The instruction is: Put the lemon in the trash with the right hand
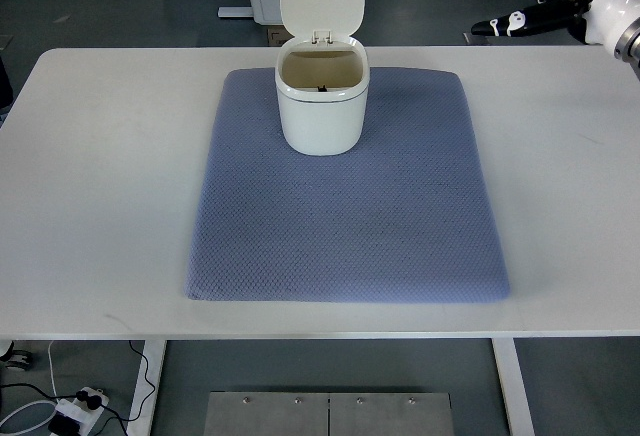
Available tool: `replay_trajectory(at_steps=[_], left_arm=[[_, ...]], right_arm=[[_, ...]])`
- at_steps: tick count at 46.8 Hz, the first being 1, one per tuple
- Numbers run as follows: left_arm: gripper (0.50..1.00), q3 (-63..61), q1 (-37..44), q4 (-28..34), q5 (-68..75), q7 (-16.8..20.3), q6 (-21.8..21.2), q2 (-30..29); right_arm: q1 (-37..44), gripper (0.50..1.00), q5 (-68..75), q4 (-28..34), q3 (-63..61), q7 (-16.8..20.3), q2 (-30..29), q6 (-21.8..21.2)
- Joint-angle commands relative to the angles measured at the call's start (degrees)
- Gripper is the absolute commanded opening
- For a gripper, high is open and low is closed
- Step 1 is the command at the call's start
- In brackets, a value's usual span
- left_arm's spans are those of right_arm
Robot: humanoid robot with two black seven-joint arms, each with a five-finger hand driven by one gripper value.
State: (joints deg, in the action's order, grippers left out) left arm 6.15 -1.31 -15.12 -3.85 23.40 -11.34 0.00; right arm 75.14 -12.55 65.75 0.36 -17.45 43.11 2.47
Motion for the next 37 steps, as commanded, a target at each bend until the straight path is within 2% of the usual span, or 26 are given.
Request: replay_trajectory(at_steps=[1,6,14,27,32,37], left_arm=[[1.000,0.0,0.0,0.0,0.0,0.0,0.0,0.0],[1.000,0.0,0.0,0.0,0.0,0.0,0.0,0.0],[1.000,0.0,0.0,0.0,0.0,0.0,0.0,0.0],[1.000,0.0,0.0,0.0,0.0,0.0,0.0,0.0],[1.000,0.0,0.0,0.0,0.0,0.0,0.0,0.0],[1.000,0.0,0.0,0.0,0.0,0.0,0.0,0.0]], right_arm=[[-3.8,1.000,1.5,-0.9,-3.0,0.1,1.8,0.0],[-8.0,1.000,6.9,-3.9,-6.2,0.5,2.1,0.0],[-12.8,1.000,18.7,-10.6,-8.2,3.7,0.1,0.0],[-21.4,1.000,28.7,-25.1,-19.4,11.0,-13.0,-0.5],[-23.7,1.000,28.7,-27.2,-26.6,11.6,-16.8,-0.8],[-24.2,1.000,28.6,-29.7,-28.8,11.4,-19.2,-0.9]])
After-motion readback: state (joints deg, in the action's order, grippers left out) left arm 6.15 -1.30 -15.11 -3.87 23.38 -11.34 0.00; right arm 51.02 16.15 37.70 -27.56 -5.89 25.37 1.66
